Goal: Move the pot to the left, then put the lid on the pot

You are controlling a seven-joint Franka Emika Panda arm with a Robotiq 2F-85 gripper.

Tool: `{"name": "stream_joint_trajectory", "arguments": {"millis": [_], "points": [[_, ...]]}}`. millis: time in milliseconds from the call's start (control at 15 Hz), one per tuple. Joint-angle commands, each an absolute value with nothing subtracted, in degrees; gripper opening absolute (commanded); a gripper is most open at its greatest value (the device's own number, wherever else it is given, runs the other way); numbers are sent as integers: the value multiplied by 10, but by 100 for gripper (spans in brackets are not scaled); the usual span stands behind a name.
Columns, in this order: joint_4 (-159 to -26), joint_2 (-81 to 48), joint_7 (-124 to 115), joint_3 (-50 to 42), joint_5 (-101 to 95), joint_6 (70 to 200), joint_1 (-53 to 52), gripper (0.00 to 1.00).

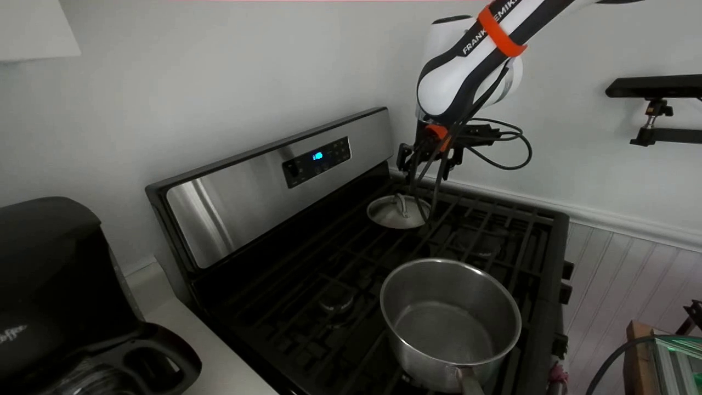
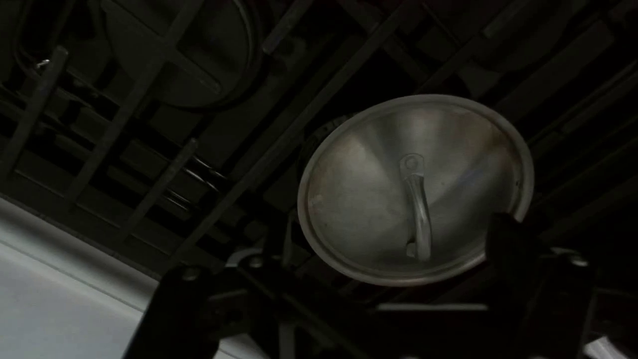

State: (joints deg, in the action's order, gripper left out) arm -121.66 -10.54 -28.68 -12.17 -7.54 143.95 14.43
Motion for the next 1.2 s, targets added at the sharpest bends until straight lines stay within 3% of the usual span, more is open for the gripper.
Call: {"name": "stream_joint_trajectory", "arguments": {"millis": [0, 1067, 1133], "points": [[-1155, -157, -261, -132, -64, 1414, 125, 100], [-971, -321, -119, -124, -2, 1311, 149, 100], [-961, -329, -117, -124, -1, 1304, 150, 95]]}}
